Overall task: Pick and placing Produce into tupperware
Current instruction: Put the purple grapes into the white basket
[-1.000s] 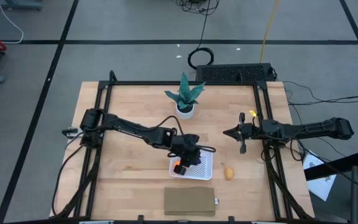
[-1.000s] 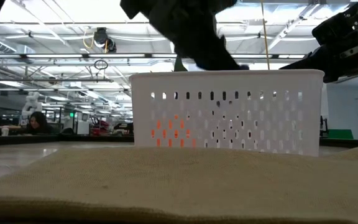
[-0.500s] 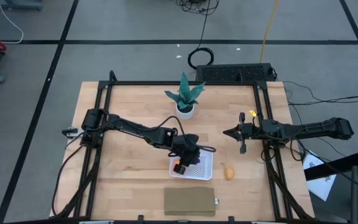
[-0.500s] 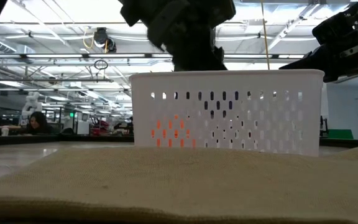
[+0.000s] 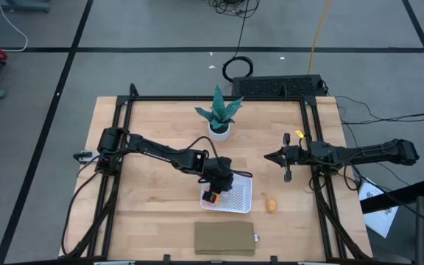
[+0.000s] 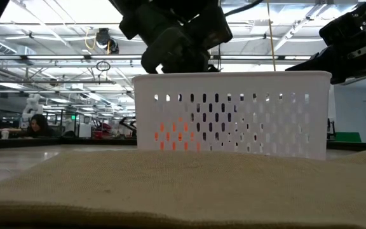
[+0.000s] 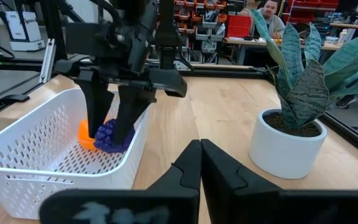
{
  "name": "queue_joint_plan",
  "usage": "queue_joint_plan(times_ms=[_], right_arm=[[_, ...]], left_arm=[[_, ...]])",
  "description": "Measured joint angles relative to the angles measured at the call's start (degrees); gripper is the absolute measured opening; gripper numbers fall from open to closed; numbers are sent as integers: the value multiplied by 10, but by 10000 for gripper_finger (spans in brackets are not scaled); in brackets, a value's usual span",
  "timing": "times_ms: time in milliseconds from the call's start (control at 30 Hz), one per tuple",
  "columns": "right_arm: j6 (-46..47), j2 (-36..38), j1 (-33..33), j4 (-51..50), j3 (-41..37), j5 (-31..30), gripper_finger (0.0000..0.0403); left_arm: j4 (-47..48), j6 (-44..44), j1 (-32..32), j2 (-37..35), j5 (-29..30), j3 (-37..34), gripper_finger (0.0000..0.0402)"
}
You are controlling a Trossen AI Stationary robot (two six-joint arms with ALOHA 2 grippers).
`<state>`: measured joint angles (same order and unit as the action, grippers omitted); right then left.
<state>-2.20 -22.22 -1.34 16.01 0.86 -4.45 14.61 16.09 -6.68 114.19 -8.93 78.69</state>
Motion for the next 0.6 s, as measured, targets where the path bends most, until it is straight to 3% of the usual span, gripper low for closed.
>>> queue_joint_plan(times_ms=[600], right_arm=[[0,-1,0,-10,0,0,0]], left_arm=[[-16,18,0,30,-1,-4,154]])
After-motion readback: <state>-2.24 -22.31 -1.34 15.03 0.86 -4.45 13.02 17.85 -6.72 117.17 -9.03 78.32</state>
